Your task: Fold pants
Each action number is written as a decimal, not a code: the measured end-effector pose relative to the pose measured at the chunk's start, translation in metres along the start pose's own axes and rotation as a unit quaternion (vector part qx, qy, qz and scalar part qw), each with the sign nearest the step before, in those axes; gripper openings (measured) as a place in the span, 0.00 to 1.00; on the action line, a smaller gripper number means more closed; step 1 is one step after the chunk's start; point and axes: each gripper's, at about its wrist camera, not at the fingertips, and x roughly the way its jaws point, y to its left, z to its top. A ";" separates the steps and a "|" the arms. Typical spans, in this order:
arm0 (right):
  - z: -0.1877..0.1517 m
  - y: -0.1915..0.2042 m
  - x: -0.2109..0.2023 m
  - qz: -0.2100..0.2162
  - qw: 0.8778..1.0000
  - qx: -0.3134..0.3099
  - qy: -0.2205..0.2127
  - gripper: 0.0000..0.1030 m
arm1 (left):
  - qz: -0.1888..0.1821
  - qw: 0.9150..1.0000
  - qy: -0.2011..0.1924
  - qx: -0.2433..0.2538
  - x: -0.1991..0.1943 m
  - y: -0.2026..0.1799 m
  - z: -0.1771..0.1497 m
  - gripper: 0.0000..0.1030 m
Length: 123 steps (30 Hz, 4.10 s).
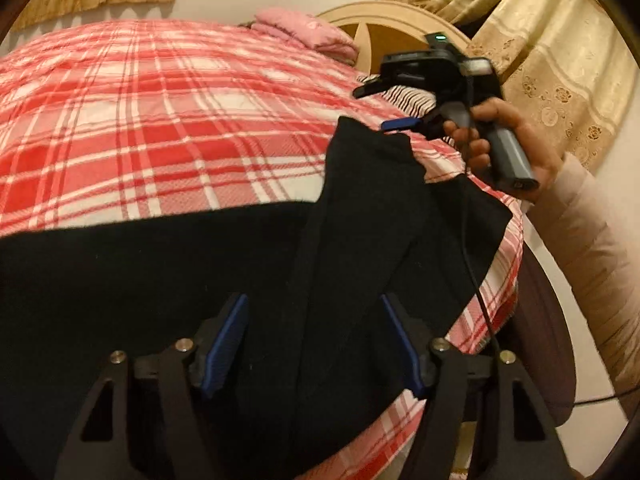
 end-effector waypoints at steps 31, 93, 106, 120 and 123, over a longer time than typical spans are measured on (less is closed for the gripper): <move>-0.109 -0.089 -0.154 0.190 0.969 0.022 -0.155 0.05 | 0.012 0.993 -0.085 0.080 -0.023 -0.052 0.000 0.13; -0.164 -0.097 -0.158 -0.024 0.952 -0.179 -0.246 0.09 | 0.191 0.967 -0.134 -0.101 -0.074 0.057 -0.050 0.71; -0.206 0.135 -0.050 0.242 0.906 -0.339 -0.075 0.66 | 0.293 0.939 -0.156 -0.090 -0.146 0.104 -0.081 0.71; -0.270 0.274 0.013 0.335 0.851 -0.404 -0.002 0.66 | 0.371 0.880 -0.222 -0.195 -0.293 0.192 -0.158 0.71; -0.292 0.306 0.014 0.345 0.832 -0.435 0.005 0.66 | 0.395 0.870 -0.210 -0.209 -0.305 0.203 -0.169 0.71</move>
